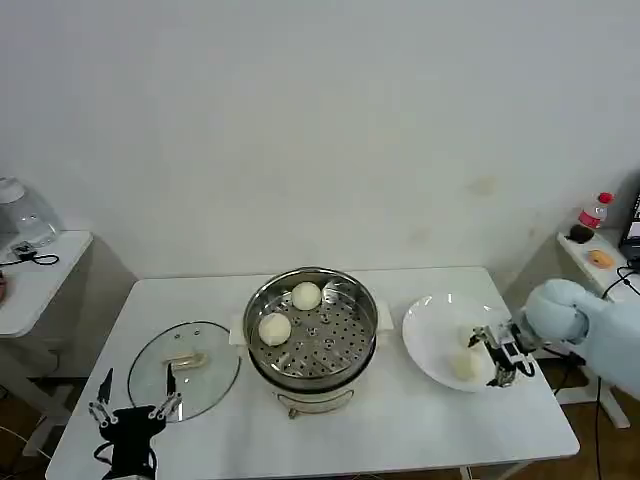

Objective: Take steamed baozi put them in steamer then cover it.

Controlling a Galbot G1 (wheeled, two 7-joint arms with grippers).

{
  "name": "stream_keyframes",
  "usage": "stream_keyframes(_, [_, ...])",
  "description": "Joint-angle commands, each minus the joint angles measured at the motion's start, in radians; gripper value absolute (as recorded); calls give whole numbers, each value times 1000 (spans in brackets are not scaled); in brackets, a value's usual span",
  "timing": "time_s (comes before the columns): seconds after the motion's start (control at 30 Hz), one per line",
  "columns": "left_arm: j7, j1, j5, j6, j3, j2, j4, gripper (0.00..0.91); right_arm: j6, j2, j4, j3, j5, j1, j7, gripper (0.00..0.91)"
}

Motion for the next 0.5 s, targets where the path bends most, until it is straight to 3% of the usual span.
stream_keyframes(0.03, [0,-3,-1,0,-2,-1,5,907,11,66,-133,79,-27,-100,9,907])
stream_keyframes(0.43, [-1,-18,-1,2,-6,-2,17,907,9,141,-190,72,-25,-96,12,907])
stream_keyframes(0.5, [-1,-19,-1,2,-7,-2,19,907,5,152,-199,72,-25,-91,12,836])
